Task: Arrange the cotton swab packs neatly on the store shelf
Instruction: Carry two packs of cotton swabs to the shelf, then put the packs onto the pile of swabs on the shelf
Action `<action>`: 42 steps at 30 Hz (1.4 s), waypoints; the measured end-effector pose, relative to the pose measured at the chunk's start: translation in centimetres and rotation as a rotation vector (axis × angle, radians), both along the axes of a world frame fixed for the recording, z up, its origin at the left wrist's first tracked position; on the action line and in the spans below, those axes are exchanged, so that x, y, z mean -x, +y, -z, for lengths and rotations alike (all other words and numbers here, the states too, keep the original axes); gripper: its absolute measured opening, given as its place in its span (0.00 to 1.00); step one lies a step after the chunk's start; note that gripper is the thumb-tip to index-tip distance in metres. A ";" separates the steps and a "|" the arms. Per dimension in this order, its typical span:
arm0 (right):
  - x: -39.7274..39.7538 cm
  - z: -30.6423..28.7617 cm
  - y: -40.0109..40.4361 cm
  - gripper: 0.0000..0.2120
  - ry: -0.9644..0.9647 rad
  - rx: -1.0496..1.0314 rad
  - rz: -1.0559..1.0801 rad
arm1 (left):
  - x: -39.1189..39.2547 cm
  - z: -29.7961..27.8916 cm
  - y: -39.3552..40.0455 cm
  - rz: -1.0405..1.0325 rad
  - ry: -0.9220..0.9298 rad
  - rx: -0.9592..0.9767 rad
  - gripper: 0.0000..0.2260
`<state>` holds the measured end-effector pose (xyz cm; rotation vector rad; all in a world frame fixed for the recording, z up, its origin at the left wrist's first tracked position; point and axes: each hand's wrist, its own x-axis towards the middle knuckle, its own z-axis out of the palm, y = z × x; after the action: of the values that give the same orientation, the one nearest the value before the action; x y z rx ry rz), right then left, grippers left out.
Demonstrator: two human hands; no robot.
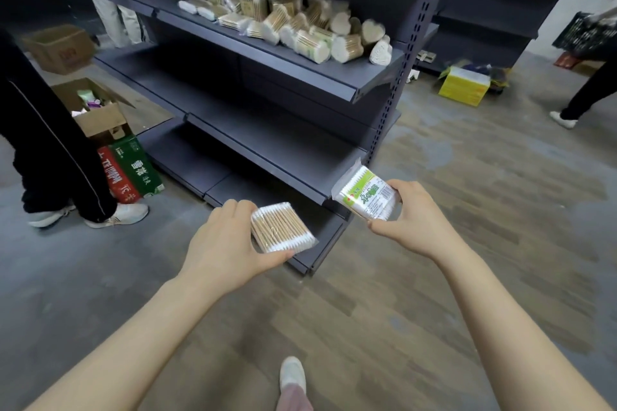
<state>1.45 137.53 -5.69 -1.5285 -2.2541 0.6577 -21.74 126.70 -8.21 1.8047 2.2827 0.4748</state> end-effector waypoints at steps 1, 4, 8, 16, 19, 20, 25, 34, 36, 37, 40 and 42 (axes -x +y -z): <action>0.6 -0.1 1.3 0.19 0.003 -0.009 -0.006 | 0.4 -0.1 1.2 -0.005 0.000 -0.005 0.33; 2.3 -0.6 5.4 0.19 0.015 -0.025 -0.022 | 1.9 -0.4 5.1 -0.018 -0.010 -0.029 0.34; 4.3 -1.3 10.7 0.20 0.017 -0.040 -0.042 | 3.8 -0.7 10.1 -0.034 -0.013 -0.039 0.33; 7.5 -2.0 19.0 0.21 0.044 -0.064 -0.058 | 6.9 -1.4 18.4 -0.040 -0.005 -0.111 0.34; 8.7 -1.9 21.5 0.21 0.068 -0.089 -0.032 | 8.2 -1.6 21.2 -0.034 -0.022 -0.153 0.35; 9.1 -1.8 22.3 0.20 0.075 -0.102 -0.020 | 8.7 -1.7 22.1 -0.032 -0.026 -0.157 0.34; 11.2 -1.9 25.9 0.19 0.066 -0.124 0.038 | 11.5 -2.5 27.1 0.021 0.000 -0.176 0.35; 16.1 -3.7 30.4 0.18 0.129 -0.226 0.204 | 17.5 -4.8 35.7 0.159 0.053 -0.189 0.36; 16.9 -4.1 31.2 0.20 0.155 -0.234 0.263 | 18.7 -5.6 37.4 0.199 0.051 -0.202 0.37; 17.3 -4.3 31.6 0.23 0.163 -0.230 0.300 | 19.2 -6.0 38.3 0.214 0.056 -0.216 0.36; 18.1 -5.0 32.4 0.27 0.176 -0.231 0.380 | 20.5 -7.1 40.6 0.261 0.078 -0.261 0.36; 18.6 -5.4 33.0 0.27 0.187 -0.249 0.411 | 21.2 -7.5 42.0 0.299 0.083 -0.290 0.36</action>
<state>-17.18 170.54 -0.27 -1.6547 -1.7369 0.3664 -42.96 168.67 -0.71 2.2969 2.0242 0.7179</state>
